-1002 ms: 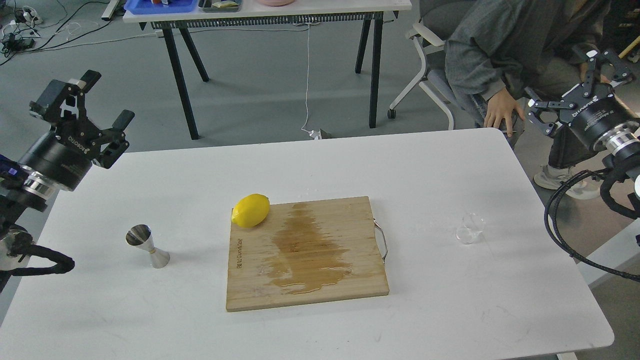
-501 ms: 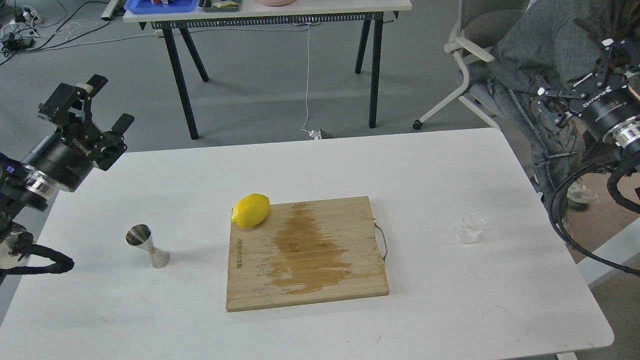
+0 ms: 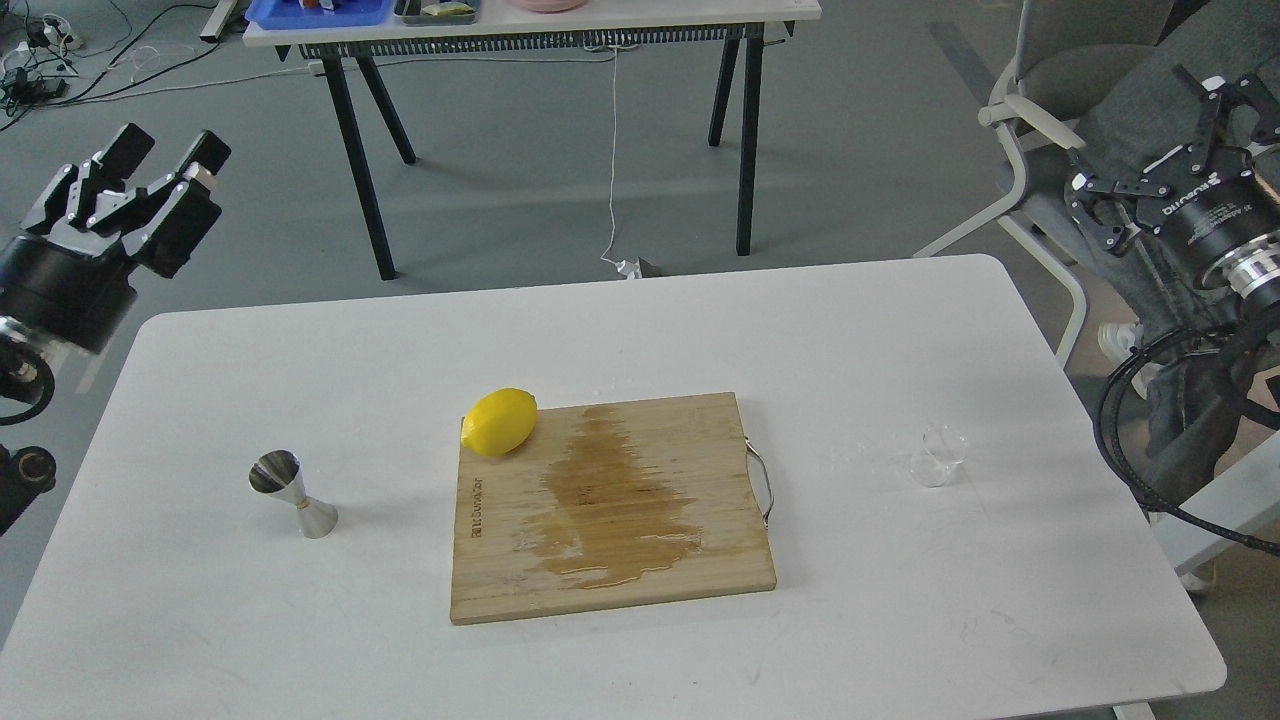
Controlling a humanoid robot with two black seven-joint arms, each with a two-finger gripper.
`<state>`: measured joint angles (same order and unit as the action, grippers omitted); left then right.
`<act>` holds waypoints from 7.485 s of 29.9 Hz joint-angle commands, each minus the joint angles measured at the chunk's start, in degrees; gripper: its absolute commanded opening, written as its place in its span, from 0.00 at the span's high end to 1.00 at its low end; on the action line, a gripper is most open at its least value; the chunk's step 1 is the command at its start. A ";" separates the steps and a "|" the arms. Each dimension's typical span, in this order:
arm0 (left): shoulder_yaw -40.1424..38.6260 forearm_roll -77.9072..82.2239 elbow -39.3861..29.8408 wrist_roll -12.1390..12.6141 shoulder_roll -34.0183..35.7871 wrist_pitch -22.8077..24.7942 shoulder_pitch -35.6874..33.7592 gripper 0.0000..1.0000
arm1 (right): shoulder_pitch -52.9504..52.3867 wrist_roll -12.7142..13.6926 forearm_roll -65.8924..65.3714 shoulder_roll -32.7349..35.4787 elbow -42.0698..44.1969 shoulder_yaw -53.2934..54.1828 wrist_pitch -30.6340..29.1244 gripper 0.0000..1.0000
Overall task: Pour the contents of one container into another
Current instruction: 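Lower the left gripper toward the metal jigger on the table, then close the left gripper around the metal jigger, then lift the jigger with the left gripper and carry it over the cutting board, then lower the jigger onto the cutting board beside the lemon and release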
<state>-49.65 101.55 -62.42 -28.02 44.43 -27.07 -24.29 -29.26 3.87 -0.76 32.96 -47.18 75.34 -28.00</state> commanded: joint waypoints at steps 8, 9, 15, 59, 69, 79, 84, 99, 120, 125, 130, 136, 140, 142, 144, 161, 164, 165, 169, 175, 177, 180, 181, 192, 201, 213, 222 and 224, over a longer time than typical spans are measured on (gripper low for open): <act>0.08 1.19 -0.51 0.02 4.87 -0.93 18.39 0.02 | 1.05 0.00 0.05 -0.09 -0.02 -0.11 0.00 0.02; 0.08 1.19 -0.51 0.02 5.22 -0.93 19.27 0.02 | 1.13 0.00 0.05 -0.17 -0.02 -0.11 0.00 0.02; 0.35 0.14 -0.42 0.02 4.44 -0.93 22.79 0.02 | 1.57 0.00 -0.03 -0.44 0.07 -0.11 0.00 0.02; 3.68 5.85 19.70 0.02 -19.20 -0.93 17.52 0.02 | 1.84 0.00 0.05 -0.70 -0.02 0.24 0.00 0.02; 3.77 5.68 26.11 0.02 -23.16 -0.93 13.66 0.05 | 1.84 0.00 0.05 -0.61 -0.11 0.24 0.00 0.02; 3.77 5.76 33.41 0.02 -26.32 -0.93 9.61 0.36 | 1.84 0.00 0.05 -0.44 -0.55 0.33 0.00 0.02; 3.77 5.68 36.23 0.02 -27.29 -0.93 7.94 0.70 | 2.01 0.00 0.05 -0.35 -0.55 0.42 0.00 0.02; 3.51 5.32 28.77 0.02 -24.14 -0.93 0.57 0.93 | 2.28 0.00 0.05 -0.53 -0.37 0.50 0.00 0.02; 22.05 17.00 17.60 0.02 -41.17 -0.93 -13.78 0.91 | -1.59 0.18 0.05 -0.44 2.88 0.24 0.00 0.02; 22.93 22.63 21.37 0.02 -44.43 -0.93 -10.26 0.91 | -2.20 0.70 1.89 -0.44 3.15 0.07 0.00 0.02; 24.16 21.94 24.72 0.02 -44.43 -0.93 -10.17 0.91 | -3.87 0.70 2.52 -0.44 3.32 -1.43 0.00 0.02; 23.99 21.67 28.49 0.02 -44.43 -0.93 -10.17 0.90 | -3.79 0.70 2.52 -0.97 3.32 -1.52 0.00 0.02; 24.08 21.67 30.78 0.02 -44.43 -0.93 -9.47 0.88 | -3.79 0.70 2.52 -0.97 3.32 -1.60 0.00 0.02; 24.08 21.50 31.31 0.02 -44.43 -0.93 -9.46 0.88 | -3.70 0.70 2.52 -0.97 3.32 -1.52 0.00 0.02; 24.08 20.62 32.01 0.02 -44.43 -0.93 -9.46 0.85 | -3.52 0.70 2.52 -0.97 3.32 -1.52 0.00 0.02; 24.43 19.74 33.77 0.02 -44.43 -0.93 -9.38 0.68 | -2.91 0.70 2.69 -0.97 3.15 -1.43 0.00 0.02; 24.43 19.74 33.77 0.02 -44.43 -0.93 -9.38 0.67 | -2.91 0.70 2.69 -0.97 3.06 -1.43 0.00 0.02; 24.43 19.74 33.77 0.02 -44.43 -0.93 -9.46 0.67 | -2.91 0.70 2.69 -0.97 3.06 -1.43 0.00 0.02; 24.43 19.74 33.68 0.02 -44.43 -0.93 -9.38 0.61 | -2.91 0.70 2.69 -0.97 3.06 -1.43 0.00 0.02; 24.43 19.82 33.60 0.02 -44.43 -0.93 -8.59 0.56 | -2.47 0.70 2.78 -0.97 2.88 -1.43 0.00 0.02; 24.43 19.83 33.51 0.02 -44.43 -0.93 -8.59 0.55 | -2.29 0.70 2.69 -0.97 2.79 -1.43 0.00 0.02; 24.43 19.83 33.33 0.02 -44.43 -0.93 -8.59 0.53 | -2.29 0.62 2.78 -0.97 2.79 -1.43 0.00 0.02; 24.43 19.74 33.33 0.02 -44.43 -0.93 -8.59 0.53 | -2.29 0.62 2.78 -0.97 2.79 -1.43 0.00 0.02; 24.52 19.83 33.07 0.02 -44.43 -0.93 -8.50 0.15 | -2.21 0.62 2.78 -0.97 2.79 -1.34 0.00 0.02; 24.52 19.83 32.98 0.02 -44.43 -0.93 -7.36 0.02 | -1.94 0.62 2.78 -0.97 2.79 -1.34 0.00 0.02; 24.52 19.83 32.80 0.02 -44.43 -0.93 -5.07 0.02 | -1.85 0.62 2.78 -0.97 2.71 -1.34 0.00 0.02; 24.52 19.74 32.63 0.02 -44.43 -0.93 -4.72 0.02 | -1.85 0.62 2.78 -0.97 2.62 -1.34 0.00 0.02; 24.43 19.74 32.63 0.02 -44.43 -0.93 -4.63 0.02 | -1.85 0.62 2.78 -0.97 2.62 -1.34 0.00 0.02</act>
<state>-25.15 121.38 -29.79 -28.00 0.00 -28.00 -28.99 -31.11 4.46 2.03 31.99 -44.56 74.01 -28.00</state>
